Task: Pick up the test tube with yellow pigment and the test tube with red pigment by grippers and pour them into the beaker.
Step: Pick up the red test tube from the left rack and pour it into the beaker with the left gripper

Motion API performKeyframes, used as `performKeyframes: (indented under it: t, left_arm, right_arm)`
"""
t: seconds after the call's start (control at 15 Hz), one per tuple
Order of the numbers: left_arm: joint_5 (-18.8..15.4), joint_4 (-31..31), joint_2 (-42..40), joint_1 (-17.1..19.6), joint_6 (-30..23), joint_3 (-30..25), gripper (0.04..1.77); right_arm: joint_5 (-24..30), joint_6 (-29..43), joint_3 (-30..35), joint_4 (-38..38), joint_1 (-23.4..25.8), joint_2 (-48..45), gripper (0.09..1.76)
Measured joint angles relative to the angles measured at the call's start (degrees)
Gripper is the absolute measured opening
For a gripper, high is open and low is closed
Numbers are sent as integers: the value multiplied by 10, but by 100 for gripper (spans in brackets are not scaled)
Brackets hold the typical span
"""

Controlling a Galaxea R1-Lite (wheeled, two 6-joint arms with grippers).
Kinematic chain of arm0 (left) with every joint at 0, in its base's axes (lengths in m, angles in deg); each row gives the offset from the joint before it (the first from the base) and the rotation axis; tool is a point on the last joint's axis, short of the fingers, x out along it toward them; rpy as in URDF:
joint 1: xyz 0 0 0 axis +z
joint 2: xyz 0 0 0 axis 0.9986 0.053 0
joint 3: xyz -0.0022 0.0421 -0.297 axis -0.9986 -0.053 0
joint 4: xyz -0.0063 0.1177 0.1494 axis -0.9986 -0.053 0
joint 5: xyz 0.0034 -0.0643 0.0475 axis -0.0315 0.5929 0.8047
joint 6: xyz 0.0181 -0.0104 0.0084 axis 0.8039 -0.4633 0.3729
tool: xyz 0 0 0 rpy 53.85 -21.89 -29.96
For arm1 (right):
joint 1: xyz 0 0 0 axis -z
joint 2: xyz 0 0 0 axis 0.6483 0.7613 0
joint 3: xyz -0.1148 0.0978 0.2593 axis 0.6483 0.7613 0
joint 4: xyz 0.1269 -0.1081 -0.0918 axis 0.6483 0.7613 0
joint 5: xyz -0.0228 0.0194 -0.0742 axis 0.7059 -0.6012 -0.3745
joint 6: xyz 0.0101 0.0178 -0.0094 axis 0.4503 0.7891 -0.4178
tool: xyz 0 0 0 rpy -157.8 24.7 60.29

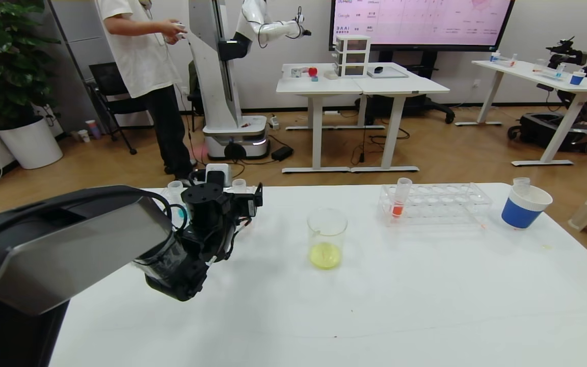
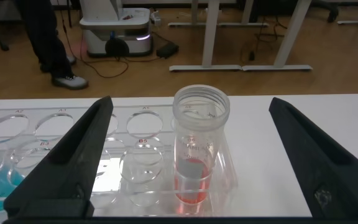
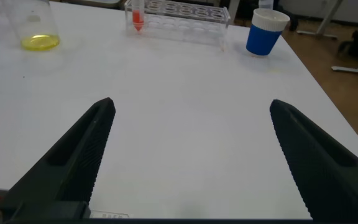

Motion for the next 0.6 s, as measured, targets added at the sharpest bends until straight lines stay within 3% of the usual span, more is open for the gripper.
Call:
performKeyframes:
  t: [0.53,0.6]
  left_arm:
    - [-3,3,30,6,2,33,175]
    - [-3,4,30,5,2,33,168]
  right_arm:
    - [0,0,0,0,0,0,174]
    - [0,0,0,0,0,0,174]
